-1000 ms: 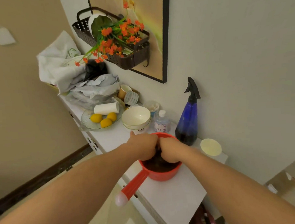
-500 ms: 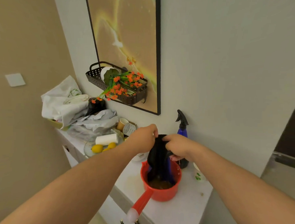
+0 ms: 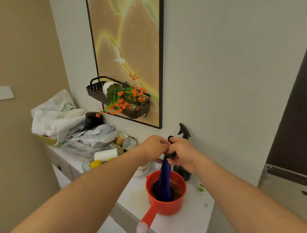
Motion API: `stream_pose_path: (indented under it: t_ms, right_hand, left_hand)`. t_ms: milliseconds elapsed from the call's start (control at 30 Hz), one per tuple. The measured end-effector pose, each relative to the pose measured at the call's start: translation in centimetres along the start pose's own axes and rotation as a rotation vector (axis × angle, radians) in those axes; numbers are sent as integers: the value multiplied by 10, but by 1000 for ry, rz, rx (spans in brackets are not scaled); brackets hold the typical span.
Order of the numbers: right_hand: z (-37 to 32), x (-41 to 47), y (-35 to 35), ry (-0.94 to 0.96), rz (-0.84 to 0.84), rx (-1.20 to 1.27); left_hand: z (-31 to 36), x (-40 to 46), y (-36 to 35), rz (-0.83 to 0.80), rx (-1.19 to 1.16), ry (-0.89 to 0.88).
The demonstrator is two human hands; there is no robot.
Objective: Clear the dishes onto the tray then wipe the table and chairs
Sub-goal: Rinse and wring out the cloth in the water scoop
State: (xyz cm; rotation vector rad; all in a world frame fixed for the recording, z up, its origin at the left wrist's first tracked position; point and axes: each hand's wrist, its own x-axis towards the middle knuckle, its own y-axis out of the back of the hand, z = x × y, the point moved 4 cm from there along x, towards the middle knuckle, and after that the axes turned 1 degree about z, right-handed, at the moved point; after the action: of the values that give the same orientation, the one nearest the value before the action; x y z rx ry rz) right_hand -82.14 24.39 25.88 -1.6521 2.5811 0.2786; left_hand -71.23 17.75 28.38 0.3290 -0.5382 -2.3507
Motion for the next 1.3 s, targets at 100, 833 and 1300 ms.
stream_pose_path:
  t_ms: [100,833,1300]
  right_hand:
    - [4,-4,-3,-15,29,24]
    - [10,1,3,-26,159,-261]
    - [15,7,-1,-174,185,-23]
  left_hand:
    - [-9,-3,-2,-23,8,21]
    - [-26,0,4,41,447,-161]
    - [-29,8,-8,-138,567,-228]
